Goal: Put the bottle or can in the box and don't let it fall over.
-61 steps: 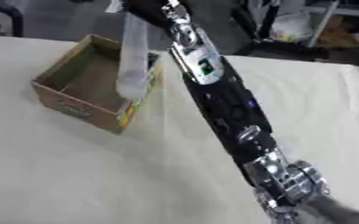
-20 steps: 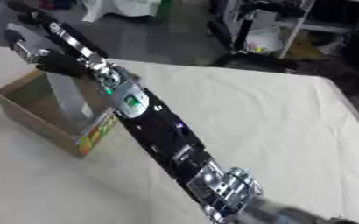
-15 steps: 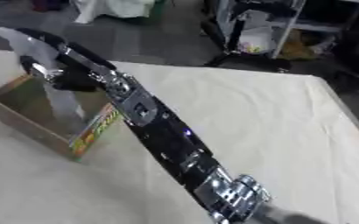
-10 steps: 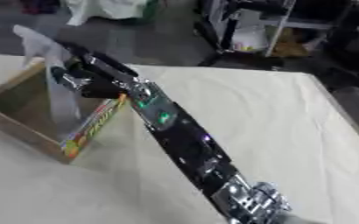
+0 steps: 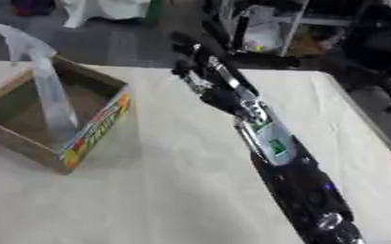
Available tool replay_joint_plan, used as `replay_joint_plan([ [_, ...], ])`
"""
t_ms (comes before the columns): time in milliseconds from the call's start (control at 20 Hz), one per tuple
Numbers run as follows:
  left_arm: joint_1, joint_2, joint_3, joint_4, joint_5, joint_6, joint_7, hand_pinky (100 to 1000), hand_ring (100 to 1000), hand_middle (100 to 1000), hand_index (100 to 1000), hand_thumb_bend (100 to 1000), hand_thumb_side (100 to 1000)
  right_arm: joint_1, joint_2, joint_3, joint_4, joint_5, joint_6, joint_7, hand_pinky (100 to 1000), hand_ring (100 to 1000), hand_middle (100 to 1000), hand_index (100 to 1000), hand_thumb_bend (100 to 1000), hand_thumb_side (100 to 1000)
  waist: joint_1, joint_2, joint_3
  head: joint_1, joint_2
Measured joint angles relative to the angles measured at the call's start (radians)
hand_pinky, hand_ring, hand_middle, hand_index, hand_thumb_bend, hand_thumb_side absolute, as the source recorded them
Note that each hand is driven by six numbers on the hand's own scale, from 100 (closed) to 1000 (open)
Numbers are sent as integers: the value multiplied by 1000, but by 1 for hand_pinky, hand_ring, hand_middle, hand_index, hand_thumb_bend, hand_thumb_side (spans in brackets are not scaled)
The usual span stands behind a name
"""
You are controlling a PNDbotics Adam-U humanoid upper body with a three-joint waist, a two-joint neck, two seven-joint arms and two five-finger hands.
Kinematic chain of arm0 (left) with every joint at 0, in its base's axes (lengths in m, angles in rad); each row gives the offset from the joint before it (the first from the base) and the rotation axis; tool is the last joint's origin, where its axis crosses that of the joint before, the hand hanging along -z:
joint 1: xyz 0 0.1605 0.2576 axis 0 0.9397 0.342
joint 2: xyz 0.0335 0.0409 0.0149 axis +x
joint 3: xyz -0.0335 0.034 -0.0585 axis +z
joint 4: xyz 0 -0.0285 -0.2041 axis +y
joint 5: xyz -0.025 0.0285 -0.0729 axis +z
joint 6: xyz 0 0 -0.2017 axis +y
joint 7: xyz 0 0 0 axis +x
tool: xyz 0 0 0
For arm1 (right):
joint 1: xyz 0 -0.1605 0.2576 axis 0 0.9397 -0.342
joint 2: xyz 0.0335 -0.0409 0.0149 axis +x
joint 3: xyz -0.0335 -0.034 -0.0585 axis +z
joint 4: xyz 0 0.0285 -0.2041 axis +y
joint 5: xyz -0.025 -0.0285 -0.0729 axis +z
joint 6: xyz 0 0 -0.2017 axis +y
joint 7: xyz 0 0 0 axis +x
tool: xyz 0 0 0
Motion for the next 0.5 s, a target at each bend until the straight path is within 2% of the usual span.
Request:
replay_joint_plan([
  [150,12,5,14,0,-8,0,16,515,1000,893,808,444,716,80,10,-53,-10,-4,15,-35,751,1000,1000,1000,100,680,14,-1,-70,68,16],
  [300,30,6,25,0,-15,1,29,514,1000,893,808,445,716,163,45,-86,-46,9,23,-64,745,1000,1000,1000,100,691,21,-1,-87,113,27],
  [500,37,12,30,0,-19,1,36,514,1000,893,808,445,717,276,94,-100,-111,26,29,-80,742,1000,1000,1000,100,699,33,-2,-93,148,41],
])
